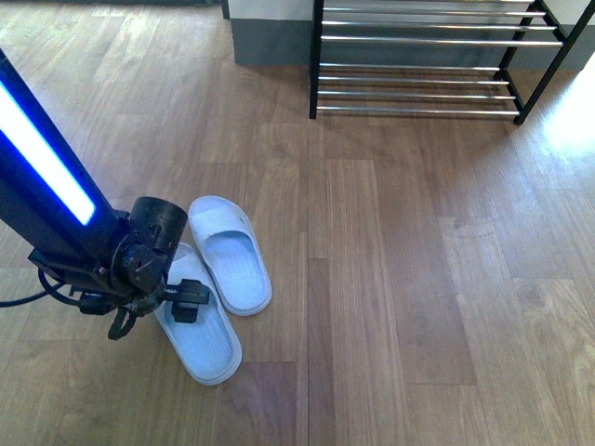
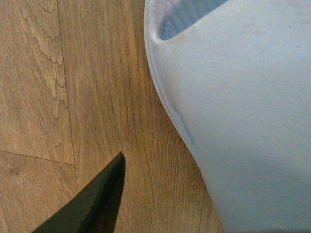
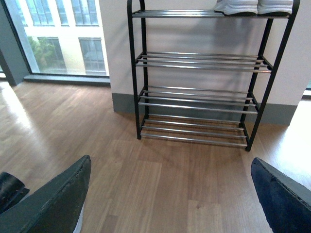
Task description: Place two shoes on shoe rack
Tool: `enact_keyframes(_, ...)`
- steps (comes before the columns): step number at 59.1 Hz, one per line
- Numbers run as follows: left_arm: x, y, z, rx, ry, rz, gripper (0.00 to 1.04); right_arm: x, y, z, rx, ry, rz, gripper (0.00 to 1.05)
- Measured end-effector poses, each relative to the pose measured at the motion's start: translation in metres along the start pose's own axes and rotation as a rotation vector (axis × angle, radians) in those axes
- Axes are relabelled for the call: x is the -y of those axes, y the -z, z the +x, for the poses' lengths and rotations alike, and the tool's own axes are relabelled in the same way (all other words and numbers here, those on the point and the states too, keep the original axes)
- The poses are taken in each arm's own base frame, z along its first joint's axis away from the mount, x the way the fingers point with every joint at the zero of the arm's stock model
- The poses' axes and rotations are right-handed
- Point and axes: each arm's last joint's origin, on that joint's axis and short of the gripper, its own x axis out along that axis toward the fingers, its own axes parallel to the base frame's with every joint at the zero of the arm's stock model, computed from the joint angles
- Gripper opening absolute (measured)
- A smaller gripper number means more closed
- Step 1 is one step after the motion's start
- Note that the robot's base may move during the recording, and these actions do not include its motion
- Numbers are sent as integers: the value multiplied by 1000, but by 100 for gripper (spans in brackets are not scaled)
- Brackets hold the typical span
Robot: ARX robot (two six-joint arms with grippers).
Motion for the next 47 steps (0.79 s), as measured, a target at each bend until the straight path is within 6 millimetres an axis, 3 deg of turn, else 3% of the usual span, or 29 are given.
enact_keyframes(13,-6,4,1,-9,-34,4,25,0,0,0,0,0,0,95)
enact_keyframes(19,-16,9,-11,-40,-58,3,8,0,0,0,0,0,0,95)
enact_keyframes(20,-21,9,-18,-45,-59,-6,3,0,0,0,0,0,0,95)
enact_keyframes(23,-35,2,-38,-41,-63,-44,2,0,0,0,0,0,0,95)
enact_keyframes(30,-88,-33,-127,149,-86,-192,2,0,0,0,0,0,0,95)
enact_keyframes(33,-105,-38,-157,225,-104,-235,2,0,0,0,0,0,0,95)
enact_keyframes(40,-137,-30,-218,353,-132,-303,2,0,0,0,0,0,0,95)
enact_keyframes(47,-157,-8,-261,442,-183,-331,2,0,0,0,0,0,0,95)
